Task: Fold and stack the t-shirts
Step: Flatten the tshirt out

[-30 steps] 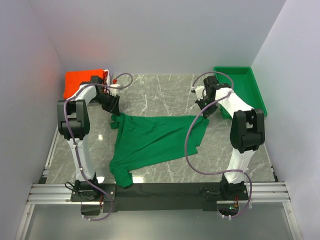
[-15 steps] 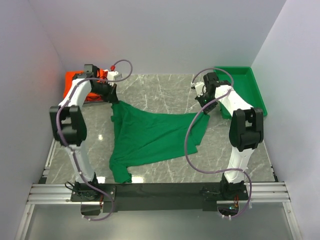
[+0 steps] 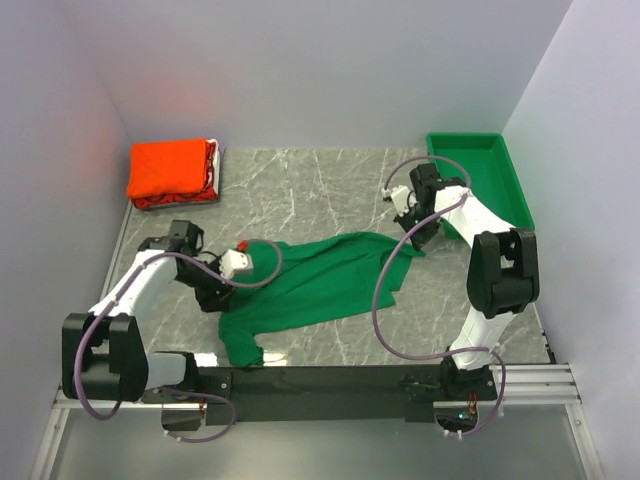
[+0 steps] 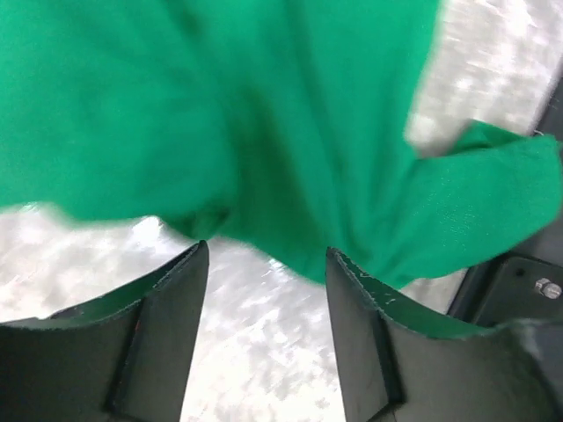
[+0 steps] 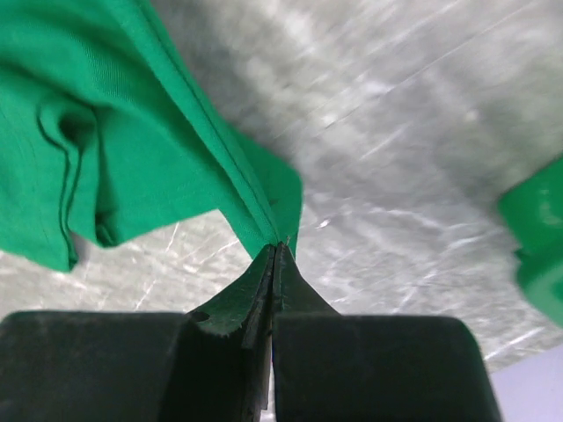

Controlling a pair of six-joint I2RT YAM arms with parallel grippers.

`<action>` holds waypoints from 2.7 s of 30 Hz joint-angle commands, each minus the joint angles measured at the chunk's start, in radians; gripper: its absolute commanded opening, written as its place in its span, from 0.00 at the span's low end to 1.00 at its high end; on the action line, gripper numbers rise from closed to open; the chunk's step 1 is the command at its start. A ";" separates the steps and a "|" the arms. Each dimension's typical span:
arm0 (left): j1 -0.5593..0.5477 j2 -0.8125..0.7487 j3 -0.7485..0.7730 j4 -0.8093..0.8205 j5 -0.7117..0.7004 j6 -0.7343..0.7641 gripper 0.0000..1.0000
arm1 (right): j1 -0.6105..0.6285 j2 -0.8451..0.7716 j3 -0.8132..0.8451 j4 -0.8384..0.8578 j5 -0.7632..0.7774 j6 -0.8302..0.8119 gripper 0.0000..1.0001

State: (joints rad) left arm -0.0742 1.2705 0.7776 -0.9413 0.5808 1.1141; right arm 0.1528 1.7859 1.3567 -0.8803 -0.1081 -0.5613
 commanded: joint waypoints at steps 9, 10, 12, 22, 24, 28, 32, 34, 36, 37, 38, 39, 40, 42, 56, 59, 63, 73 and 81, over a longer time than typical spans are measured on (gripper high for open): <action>0.243 0.150 0.363 0.055 0.178 -0.210 0.56 | 0.004 -0.023 -0.002 -0.045 0.001 -0.074 0.00; 0.243 0.192 0.377 0.053 0.183 -0.224 0.56 | 0.004 -0.023 0.001 -0.046 0.002 -0.075 0.00; 0.241 0.239 0.419 0.071 0.185 -0.258 0.56 | 0.005 -0.020 0.001 -0.040 0.002 -0.077 0.00; 0.165 0.480 0.519 0.301 0.033 -0.674 0.57 | 0.005 -0.005 0.019 -0.046 -0.022 -0.048 0.00; 0.134 0.489 0.502 0.328 -0.001 -0.707 0.57 | 0.005 -0.003 0.019 -0.046 -0.021 -0.048 0.00; 0.082 0.536 0.480 0.397 -0.056 -0.775 0.60 | 0.005 0.007 0.028 -0.051 -0.022 -0.049 0.00; 0.013 0.586 0.496 0.462 -0.087 -0.818 0.64 | 0.004 0.018 0.038 -0.057 -0.025 -0.046 0.00; -0.028 0.602 0.494 0.486 -0.093 -0.829 0.67 | 0.005 0.023 0.042 -0.060 -0.025 -0.046 0.00; -0.053 0.618 0.499 0.492 -0.091 -0.833 0.67 | 0.005 0.023 0.044 -0.060 -0.022 -0.049 0.00; -0.061 0.627 0.497 0.496 -0.084 -0.839 0.67 | 0.004 0.024 0.042 -0.059 -0.021 -0.049 0.00; -0.073 0.632 0.491 0.503 -0.079 -0.846 0.67 | 0.004 0.026 0.044 -0.059 -0.021 -0.051 0.00; -0.076 0.641 0.489 0.507 -0.066 -0.859 0.66 | 0.005 0.026 0.044 -0.057 -0.021 -0.051 0.00; -0.078 0.648 0.489 0.506 -0.059 -0.864 0.63 | 0.005 0.027 0.044 -0.057 -0.021 -0.052 0.00; -0.078 0.670 0.496 0.492 -0.056 -0.876 0.59 | 0.005 0.027 0.044 -0.055 -0.021 -0.052 0.00; -0.097 0.647 0.650 0.562 -0.212 -0.806 0.01 | 0.004 0.020 0.041 -0.057 -0.021 -0.055 0.00; -0.148 0.662 0.660 0.604 -0.291 -0.752 0.01 | 0.004 0.024 0.048 -0.060 -0.028 -0.048 0.00; -0.197 0.762 0.715 0.569 -0.328 -0.725 0.21 | 0.005 0.047 0.068 -0.068 -0.035 -0.042 0.00; -0.067 0.656 0.718 0.527 -0.305 -0.781 0.51 | 0.004 0.049 0.087 -0.086 -0.033 -0.046 0.00; -0.044 0.673 0.666 0.500 -0.357 -0.804 0.52 | 0.004 0.075 0.108 -0.092 -0.031 -0.043 0.00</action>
State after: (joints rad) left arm -0.0937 1.9583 1.4723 -0.4099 0.2325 0.3412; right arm 0.1528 1.8465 1.4109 -0.9543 -0.1326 -0.6109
